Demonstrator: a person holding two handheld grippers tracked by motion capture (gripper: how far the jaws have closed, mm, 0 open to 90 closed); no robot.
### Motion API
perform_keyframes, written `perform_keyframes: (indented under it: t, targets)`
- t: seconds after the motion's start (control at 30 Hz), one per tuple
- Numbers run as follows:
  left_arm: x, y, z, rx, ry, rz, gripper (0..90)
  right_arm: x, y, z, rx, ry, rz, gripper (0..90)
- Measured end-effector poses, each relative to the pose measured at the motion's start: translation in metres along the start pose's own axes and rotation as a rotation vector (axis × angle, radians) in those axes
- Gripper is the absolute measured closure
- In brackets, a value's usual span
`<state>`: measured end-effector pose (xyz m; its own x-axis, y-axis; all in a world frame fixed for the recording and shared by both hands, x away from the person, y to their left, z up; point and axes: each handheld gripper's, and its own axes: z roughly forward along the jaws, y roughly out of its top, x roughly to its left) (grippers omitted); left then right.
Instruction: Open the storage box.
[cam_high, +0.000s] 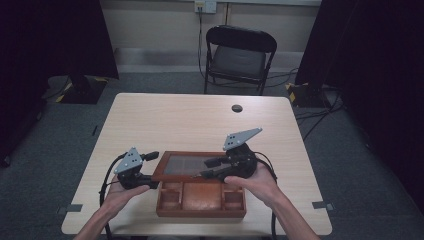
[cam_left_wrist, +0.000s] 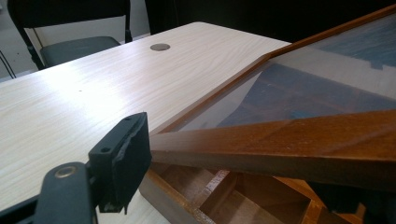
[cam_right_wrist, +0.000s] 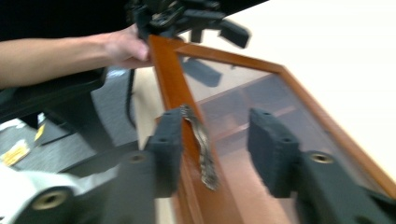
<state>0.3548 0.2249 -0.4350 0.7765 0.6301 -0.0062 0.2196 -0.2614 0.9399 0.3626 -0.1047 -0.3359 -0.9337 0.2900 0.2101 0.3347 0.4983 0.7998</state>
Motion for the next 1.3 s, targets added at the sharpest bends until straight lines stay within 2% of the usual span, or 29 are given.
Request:
perform_keyframes:
  t: [0.13,0.33,0.4,0.5,0.6,0.9,1.03,1.17,1.3]
  targets:
    - [-0.001,0.001,-0.001,0.008,0.005,0.013,23.4,0.002,-0.007,-0.013,-0.044,-0.051,-0.001,40.1]
    - [0.000,0.003,-0.001,-0.002,-0.024,0.012,30.7,-0.001,-0.030,-0.024,-0.064,-0.093,0.025,31.2]
    - [0.001,0.004,-0.001,-0.002,-0.024,0.007,31.6,-0.003,-0.037,-0.028,-0.094,-0.093,0.026,30.5]
    - [0.002,0.006,-0.001,-0.005,-0.039,-0.001,33.7,-0.008,-0.048,-0.035,-0.127,-0.119,0.035,28.1]
    - [0.003,0.007,-0.001,-0.011,-0.045,-0.004,35.9,-0.011,-0.058,-0.043,-0.167,-0.140,0.045,26.9]
    - [0.005,0.010,0.001,-0.017,-0.048,-0.021,37.7,-0.021,-0.085,-0.052,-0.211,-0.204,0.077,25.4]
    - [0.007,0.012,0.001,-0.008,-0.056,-0.029,37.9,-0.028,-0.090,-0.050,-0.222,-0.231,0.080,26.3]
    - [0.009,0.016,0.002,0.003,-0.064,-0.027,38.8,-0.037,-0.093,-0.048,-0.228,-0.236,0.093,26.9]
    - [0.013,0.016,0.003,-0.007,-0.074,-0.044,39.3,-0.045,-0.095,-0.048,-0.231,-0.245,0.107,29.2]
